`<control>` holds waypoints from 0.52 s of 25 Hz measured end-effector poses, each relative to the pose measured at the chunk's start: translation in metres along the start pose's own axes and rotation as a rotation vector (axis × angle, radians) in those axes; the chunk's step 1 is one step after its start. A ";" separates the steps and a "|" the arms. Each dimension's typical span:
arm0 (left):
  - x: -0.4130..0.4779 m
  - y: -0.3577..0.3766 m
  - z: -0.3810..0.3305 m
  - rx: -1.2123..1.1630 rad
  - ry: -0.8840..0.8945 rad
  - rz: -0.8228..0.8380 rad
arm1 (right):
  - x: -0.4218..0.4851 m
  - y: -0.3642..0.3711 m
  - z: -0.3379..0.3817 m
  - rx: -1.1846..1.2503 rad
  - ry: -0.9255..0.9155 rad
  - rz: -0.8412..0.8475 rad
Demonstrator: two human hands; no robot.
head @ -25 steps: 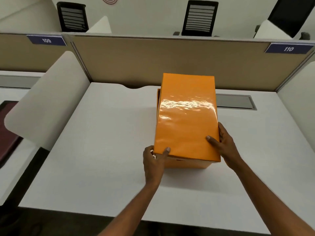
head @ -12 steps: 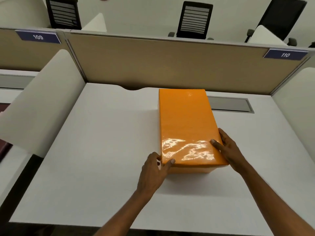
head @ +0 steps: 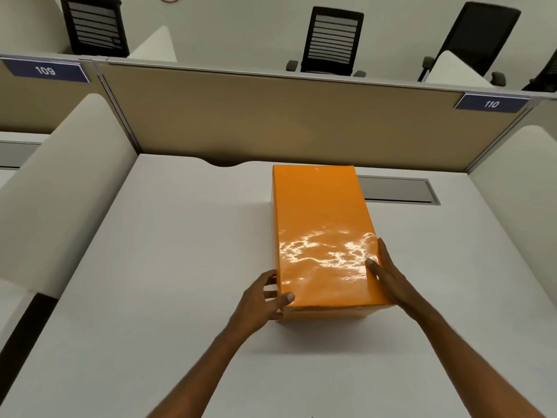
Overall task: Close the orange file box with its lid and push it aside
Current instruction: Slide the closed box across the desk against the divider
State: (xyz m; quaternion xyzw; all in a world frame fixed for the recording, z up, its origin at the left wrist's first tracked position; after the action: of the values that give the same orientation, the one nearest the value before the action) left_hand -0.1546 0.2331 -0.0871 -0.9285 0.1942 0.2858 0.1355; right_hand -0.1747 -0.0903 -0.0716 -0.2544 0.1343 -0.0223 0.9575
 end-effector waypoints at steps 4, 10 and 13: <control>0.023 -0.018 -0.013 0.098 -0.156 0.171 | 0.011 -0.013 0.006 0.074 0.046 0.128; 0.099 -0.040 -0.103 0.129 -0.110 -0.029 | 0.061 -0.044 0.027 -0.172 0.037 0.046; 0.140 -0.045 -0.153 0.244 0.047 -0.171 | 0.107 -0.051 0.058 -0.273 -0.172 -0.002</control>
State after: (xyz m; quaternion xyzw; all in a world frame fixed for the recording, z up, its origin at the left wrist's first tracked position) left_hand 0.0450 0.1781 -0.0398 -0.9248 0.1510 0.2256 0.2665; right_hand -0.0542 -0.1182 -0.0243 -0.3834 0.0535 0.0169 0.9219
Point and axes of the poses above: each hand's wrist, its own x-axis towards the middle knuckle, its own y-axis out of the palm, z = x × y, the point moved 4 cm from there along x, towards the middle knuckle, and after that the axes turned 12 degrees about -y, right-handed, at the moved point
